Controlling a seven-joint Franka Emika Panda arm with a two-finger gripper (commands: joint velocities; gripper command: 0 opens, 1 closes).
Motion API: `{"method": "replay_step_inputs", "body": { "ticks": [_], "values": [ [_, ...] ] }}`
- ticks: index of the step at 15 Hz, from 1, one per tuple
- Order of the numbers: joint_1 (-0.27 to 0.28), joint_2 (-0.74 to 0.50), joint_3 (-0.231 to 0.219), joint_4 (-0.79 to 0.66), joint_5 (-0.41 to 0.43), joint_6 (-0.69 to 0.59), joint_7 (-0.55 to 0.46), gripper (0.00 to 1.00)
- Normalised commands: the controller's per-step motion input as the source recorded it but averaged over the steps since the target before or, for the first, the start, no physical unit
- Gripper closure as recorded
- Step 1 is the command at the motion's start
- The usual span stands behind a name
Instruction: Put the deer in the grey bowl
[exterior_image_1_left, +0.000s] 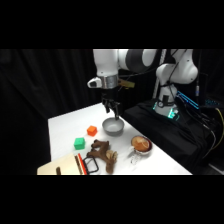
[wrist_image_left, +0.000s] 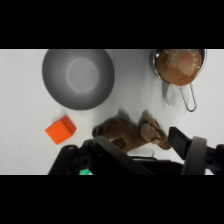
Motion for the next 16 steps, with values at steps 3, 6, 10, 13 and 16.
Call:
{"method": "replay_step_inputs", "body": {
  "ticks": [3,6,10,13,16],
  "values": [
    [-0.026,0.11,0.008,0.10,0.056,0.01,-0.01,0.00],
    [-0.035,0.27,0.002,0.32,0.074,0.01,-0.01,0.00],
    [-0.019,0.33,0.026,0.44,0.076,-0.01,0.01,0.00],
    [0.000,0.34,0.040,0.43,0.054,0.03,0.06,0.00],
    [-0.004,0.33,0.040,0.38,0.077,0.10,0.07,0.00]
  ]
}}
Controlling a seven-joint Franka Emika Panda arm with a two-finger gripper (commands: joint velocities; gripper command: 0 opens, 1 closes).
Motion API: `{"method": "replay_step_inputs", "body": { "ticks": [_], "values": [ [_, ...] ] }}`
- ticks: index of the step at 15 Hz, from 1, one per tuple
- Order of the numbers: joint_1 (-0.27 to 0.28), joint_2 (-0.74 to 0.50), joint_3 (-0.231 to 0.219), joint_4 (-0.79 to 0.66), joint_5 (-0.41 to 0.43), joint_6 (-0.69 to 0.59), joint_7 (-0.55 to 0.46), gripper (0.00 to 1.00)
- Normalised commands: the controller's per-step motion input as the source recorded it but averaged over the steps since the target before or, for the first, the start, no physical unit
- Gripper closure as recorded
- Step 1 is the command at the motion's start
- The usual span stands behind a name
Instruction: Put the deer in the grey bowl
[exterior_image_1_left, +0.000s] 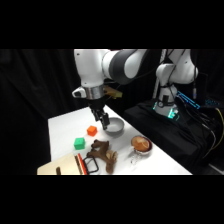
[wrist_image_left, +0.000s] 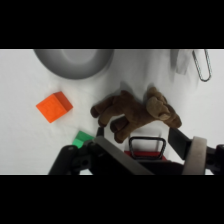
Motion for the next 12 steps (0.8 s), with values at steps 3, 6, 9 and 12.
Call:
{"method": "replay_step_inputs", "body": {
  "ticks": [3,6,9,12],
  "values": [
    [-0.012,0.35,0.015,0.34,0.086,0.17,0.12,0.00],
    [-0.035,0.35,-0.007,0.29,0.112,0.18,0.11,0.00],
    [-0.048,0.33,-0.026,0.22,0.105,0.21,0.08,0.00],
    [-0.059,0.26,-0.039,0.14,0.100,0.19,0.05,0.00]
  ]
}}
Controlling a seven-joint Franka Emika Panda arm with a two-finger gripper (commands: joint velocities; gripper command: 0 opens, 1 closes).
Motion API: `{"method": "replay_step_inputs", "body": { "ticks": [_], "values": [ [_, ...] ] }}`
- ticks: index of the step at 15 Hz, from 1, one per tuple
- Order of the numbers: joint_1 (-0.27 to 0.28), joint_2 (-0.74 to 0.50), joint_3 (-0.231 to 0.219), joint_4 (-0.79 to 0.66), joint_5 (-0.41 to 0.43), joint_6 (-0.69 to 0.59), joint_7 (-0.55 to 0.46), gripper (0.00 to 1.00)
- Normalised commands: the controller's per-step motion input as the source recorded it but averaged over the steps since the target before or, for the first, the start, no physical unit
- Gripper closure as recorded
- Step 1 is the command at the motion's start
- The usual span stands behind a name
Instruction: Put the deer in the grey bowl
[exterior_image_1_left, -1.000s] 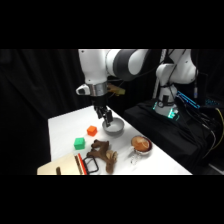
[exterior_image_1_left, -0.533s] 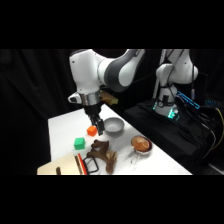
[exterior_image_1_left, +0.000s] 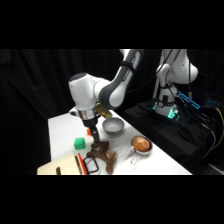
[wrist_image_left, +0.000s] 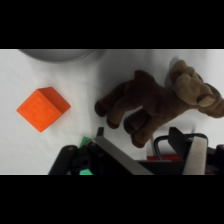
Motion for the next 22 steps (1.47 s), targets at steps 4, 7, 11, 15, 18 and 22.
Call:
{"method": "replay_step_inputs", "body": {
  "ticks": [4,7,11,15,18,22],
  "values": [
    [-0.068,0.10,-0.019,0.00,0.121,0.16,0.01,0.00],
    [-0.068,0.06,0.023,-0.03,0.162,0.17,-0.04,0.00],
    [-0.090,0.13,0.065,0.06,0.210,0.13,-0.07,0.00],
    [-0.086,0.15,0.069,0.11,0.178,0.09,-0.08,0.00],
    [-0.060,0.15,0.058,0.14,0.133,0.07,-0.06,0.01],
    [-0.061,0.13,0.056,0.15,0.122,0.05,-0.05,0.39]
  ]
}}
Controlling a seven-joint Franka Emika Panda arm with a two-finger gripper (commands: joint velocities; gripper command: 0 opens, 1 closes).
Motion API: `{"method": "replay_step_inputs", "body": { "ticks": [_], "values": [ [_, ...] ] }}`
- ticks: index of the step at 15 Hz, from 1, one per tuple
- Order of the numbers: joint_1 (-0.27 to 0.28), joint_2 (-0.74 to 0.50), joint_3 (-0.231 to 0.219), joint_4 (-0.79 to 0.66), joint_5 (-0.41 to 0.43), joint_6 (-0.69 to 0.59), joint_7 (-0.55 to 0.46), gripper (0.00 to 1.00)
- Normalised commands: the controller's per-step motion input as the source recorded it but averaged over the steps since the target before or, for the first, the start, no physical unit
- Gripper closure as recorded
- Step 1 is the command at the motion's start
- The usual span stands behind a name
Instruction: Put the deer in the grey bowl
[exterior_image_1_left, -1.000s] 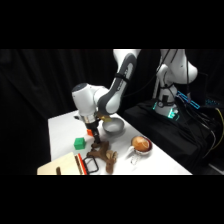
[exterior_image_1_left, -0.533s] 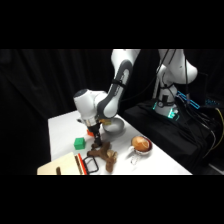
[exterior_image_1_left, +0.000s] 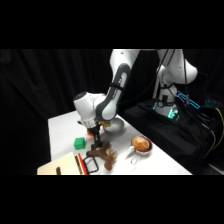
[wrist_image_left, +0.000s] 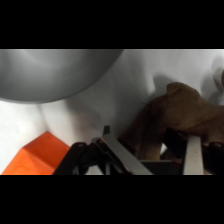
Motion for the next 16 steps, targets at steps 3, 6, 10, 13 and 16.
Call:
{"method": "replay_step_inputs", "body": {
  "ticks": [3,6,10,13,16],
  "values": [
    [-0.061,0.10,0.046,0.13,0.106,0.03,-0.04,0.65],
    [-0.058,0.08,0.036,0.12,0.095,0.01,-0.04,0.85],
    [-0.066,0.01,0.045,0.07,0.109,-0.05,-0.04,0.92],
    [-0.017,-0.23,0.025,-0.09,0.075,-0.14,0.00,0.93],
    [0.062,-0.56,-0.025,-0.27,-0.015,-0.23,0.06,0.94]
  ]
}}
